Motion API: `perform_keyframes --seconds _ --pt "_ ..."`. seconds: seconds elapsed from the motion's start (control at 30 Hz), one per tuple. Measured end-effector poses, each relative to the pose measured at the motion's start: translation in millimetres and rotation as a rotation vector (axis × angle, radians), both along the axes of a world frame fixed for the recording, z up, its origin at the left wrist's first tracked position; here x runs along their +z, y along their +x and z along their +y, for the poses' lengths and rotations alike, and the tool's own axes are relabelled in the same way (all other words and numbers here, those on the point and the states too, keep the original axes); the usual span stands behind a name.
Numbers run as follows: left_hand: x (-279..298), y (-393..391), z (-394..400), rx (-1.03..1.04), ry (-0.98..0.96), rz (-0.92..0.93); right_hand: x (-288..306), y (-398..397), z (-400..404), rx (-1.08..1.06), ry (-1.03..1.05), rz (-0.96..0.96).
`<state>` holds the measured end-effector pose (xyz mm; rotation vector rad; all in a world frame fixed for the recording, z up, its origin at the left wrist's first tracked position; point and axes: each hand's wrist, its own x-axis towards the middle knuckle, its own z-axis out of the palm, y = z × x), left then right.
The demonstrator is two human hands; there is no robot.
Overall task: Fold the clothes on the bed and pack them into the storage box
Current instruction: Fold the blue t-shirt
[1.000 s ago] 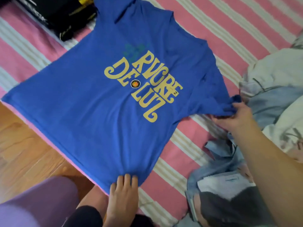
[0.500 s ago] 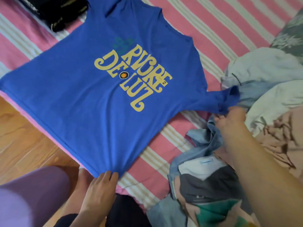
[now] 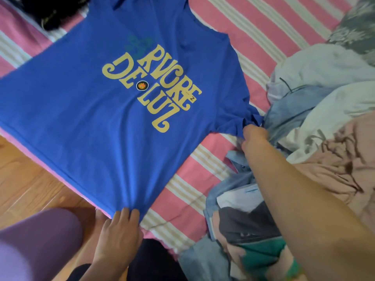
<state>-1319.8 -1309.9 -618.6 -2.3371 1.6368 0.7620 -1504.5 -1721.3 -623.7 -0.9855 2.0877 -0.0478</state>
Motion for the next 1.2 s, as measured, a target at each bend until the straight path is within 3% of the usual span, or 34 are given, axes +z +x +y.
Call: perform_keyframes --seconds 0.07,0.13,0.2,0.23,0.33,0.43,0.5,0.6,0.73,0.87,1.0,1.1,1.2 --pt "4.3 -1.3 -9.4 0.03 -0.016 0.03 2.0 -1.3 4.1 0.115 -0.393 0.202" --pt "2.2 -1.1 -15.6 0.004 -0.047 0.057 -1.0 -0.9 6.5 0.572 -0.598 0.284" --pt "-4.1 0.0 -16.9 -0.047 -0.035 0.067 -4.4 -5.2 -6.5 1.125 -0.482 0.386" --pt "-7.3 0.4 -16.7 -0.066 -0.024 0.064 -7.1 -10.3 -10.5 1.262 -0.424 0.429" --pt "-11.3 -1.1 -18.2 -0.071 0.018 0.04 0.0 -29.6 14.1 1.449 -0.583 0.406" --pt "-9.9 -4.7 -18.0 -0.04 0.061 0.041 8.2 -42.0 66.5 1.554 -0.235 0.408" --pt "-9.7 -5.1 -17.4 -0.019 0.097 0.049 13.6 -39.4 73.1 1.403 -0.057 0.411" --pt "-8.7 -5.4 -15.1 0.017 0.121 0.054 18.6 -18.0 55.9 0.755 -0.277 0.299" --pt "-3.9 -6.0 -15.0 0.039 0.08 0.047 -1.9 -9.0 35.6 -0.028 -0.03 0.042" --pt "3.5 -1.7 -10.0 0.132 0.091 0.088 -12.0 1.1 36.3 -0.209 0.017 0.013" --pt "25.8 18.3 -12.8 0.205 -0.011 0.147 -8.1 12.1 2.2 -0.837 -0.179 -0.454" --pt "50.4 45.5 -19.5 0.311 -0.096 0.153 10.7 21.9 -26.6 -0.683 -0.152 -0.66" --pt "71.3 84.1 -22.3 0.432 -0.14 0.142 75.2 73.5 -53.5 -0.546 -0.185 -0.922"
